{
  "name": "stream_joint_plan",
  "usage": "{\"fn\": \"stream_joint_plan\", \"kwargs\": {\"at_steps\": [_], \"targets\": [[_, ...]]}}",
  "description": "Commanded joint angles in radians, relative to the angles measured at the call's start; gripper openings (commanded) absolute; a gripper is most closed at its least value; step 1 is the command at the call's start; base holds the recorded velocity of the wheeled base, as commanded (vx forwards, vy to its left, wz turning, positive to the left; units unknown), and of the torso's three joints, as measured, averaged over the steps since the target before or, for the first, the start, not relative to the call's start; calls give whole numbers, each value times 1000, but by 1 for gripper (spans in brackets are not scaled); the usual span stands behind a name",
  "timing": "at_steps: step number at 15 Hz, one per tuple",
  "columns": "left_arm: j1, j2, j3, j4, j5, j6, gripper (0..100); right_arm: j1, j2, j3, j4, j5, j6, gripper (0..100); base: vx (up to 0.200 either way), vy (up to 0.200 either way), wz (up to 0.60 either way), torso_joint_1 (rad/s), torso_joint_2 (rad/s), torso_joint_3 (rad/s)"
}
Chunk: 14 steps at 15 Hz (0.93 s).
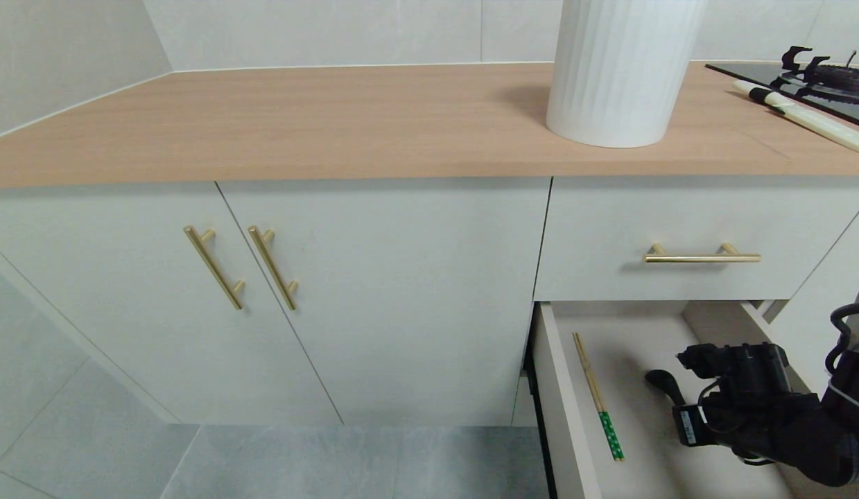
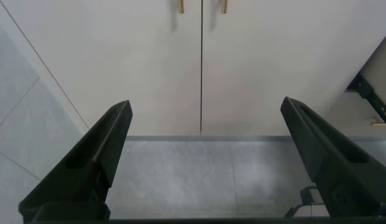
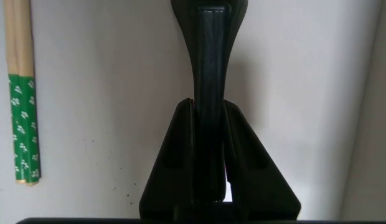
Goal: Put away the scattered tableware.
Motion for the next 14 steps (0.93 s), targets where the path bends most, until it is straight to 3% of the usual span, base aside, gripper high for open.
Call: {"fn": "stream_joint_plan", "kwargs": {"at_steps": [1,2,9,12,14], "targets": [[1,0,0,0,1,0,100,0,3,1,0,0,-1,0,0,0,0,0,0,0],[1,0,0,0,1,0,100,2,3,1,-2,0,-1,100,0,0,0,0,0,0],[1,0,0,0,1,0,100,2,-28,9,-2,-9,-2,100,0,0,0,0,0,0],[1,0,-2,0,1,0,100,6,-269,52,23,-32,-5,100,0,0,0,0,0,0],[1,0,0,0,1,0,100,10,-456,48,167,-34,-5,100,0,0,0,0,0,0]]}}
